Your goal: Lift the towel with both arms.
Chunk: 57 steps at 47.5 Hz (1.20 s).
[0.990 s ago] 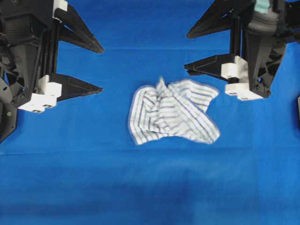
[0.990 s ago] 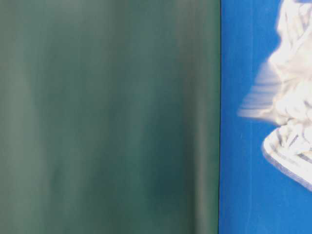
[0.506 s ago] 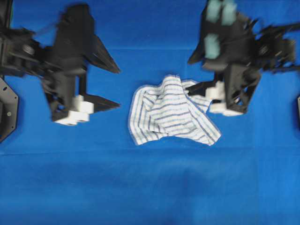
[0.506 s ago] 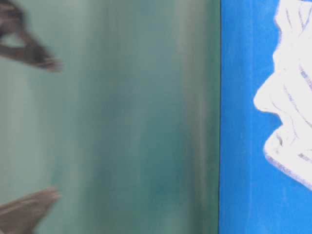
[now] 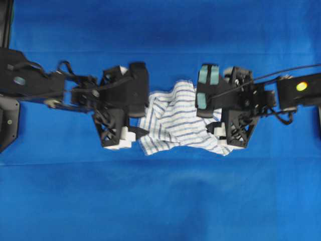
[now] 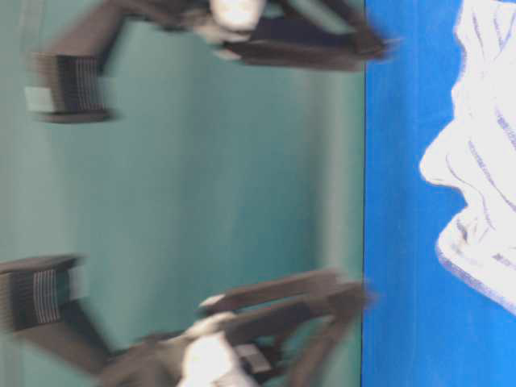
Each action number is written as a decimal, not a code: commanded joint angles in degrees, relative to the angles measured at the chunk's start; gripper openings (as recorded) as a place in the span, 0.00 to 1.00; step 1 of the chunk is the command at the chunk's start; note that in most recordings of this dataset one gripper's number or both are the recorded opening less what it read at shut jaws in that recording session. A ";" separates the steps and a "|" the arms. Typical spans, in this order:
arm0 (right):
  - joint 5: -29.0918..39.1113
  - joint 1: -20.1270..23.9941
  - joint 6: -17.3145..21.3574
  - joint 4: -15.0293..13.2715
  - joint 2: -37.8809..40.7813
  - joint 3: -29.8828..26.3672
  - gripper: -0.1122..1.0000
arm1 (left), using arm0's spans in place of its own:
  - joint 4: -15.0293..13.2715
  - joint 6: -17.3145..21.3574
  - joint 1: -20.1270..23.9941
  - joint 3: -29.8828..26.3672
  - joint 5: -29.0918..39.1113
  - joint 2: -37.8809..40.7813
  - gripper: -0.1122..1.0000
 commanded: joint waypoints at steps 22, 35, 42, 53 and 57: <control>-12.83 0.79 0.79 0.09 12.30 1.41 0.70 | 0.09 -0.09 -0.62 1.49 -13.71 14.41 0.88; -13.54 0.79 0.79 0.00 13.80 1.41 0.69 | 0.09 -0.53 -0.26 2.55 -14.68 14.85 0.84; -13.89 0.88 0.79 0.00 13.80 1.32 0.62 | 0.09 -0.26 -0.26 2.81 -14.33 14.85 0.54; -14.15 0.88 0.70 0.09 13.54 1.23 0.17 | 0.09 -0.18 -0.26 3.60 -13.18 14.41 0.11; -14.15 0.88 0.79 0.09 13.01 1.14 0.17 | 0.09 -0.53 -0.26 3.52 -12.66 13.97 0.11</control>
